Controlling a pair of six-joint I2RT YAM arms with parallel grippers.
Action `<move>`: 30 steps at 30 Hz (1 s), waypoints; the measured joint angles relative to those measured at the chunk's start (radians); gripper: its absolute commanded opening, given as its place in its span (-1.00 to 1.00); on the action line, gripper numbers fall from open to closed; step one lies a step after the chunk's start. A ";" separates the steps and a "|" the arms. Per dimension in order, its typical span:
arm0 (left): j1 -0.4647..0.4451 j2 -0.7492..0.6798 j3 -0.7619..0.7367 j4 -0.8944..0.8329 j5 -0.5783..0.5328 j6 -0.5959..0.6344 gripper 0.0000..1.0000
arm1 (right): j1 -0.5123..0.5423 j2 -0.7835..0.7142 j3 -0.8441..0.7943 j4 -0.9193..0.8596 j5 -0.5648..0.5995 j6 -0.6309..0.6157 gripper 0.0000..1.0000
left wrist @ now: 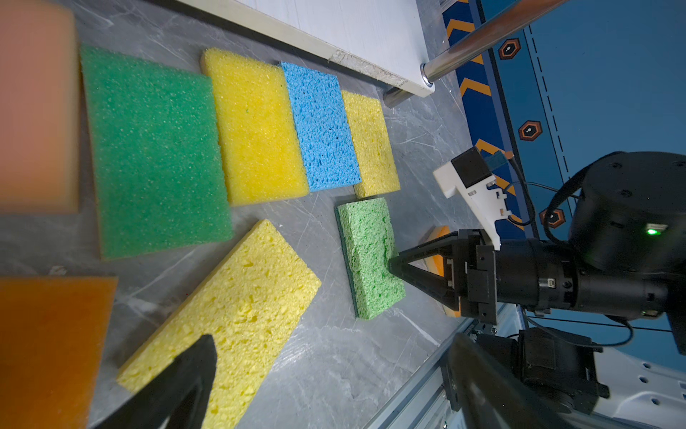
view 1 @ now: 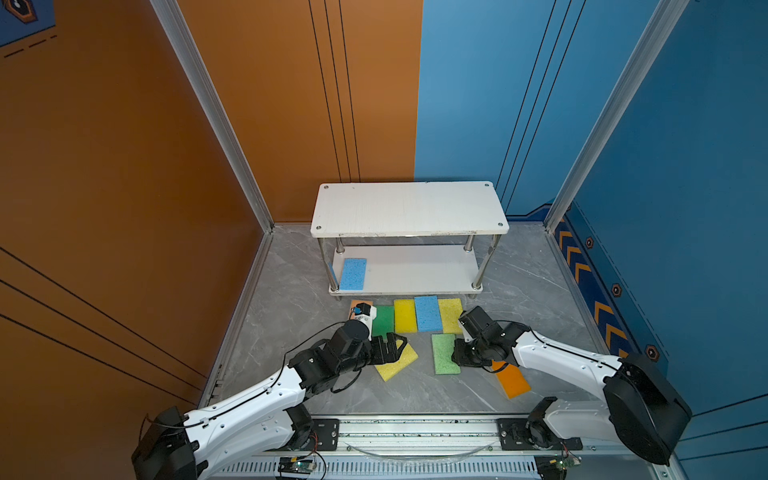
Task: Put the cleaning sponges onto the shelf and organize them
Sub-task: 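Grasp the light green sponge with the right gripper while the left gripper approaches, then lift the light green sponge upright with the right gripper beside the left gripper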
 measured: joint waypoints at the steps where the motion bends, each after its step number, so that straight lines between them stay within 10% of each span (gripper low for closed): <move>1: 0.000 0.000 0.000 0.000 0.000 0.000 0.96 | 0.000 0.000 -0.001 0.001 0.000 0.002 -0.80; 30: 0.095 0.044 0.011 0.294 0.220 -0.024 0.98 | -0.012 -0.188 0.243 0.099 -0.165 0.020 -1.00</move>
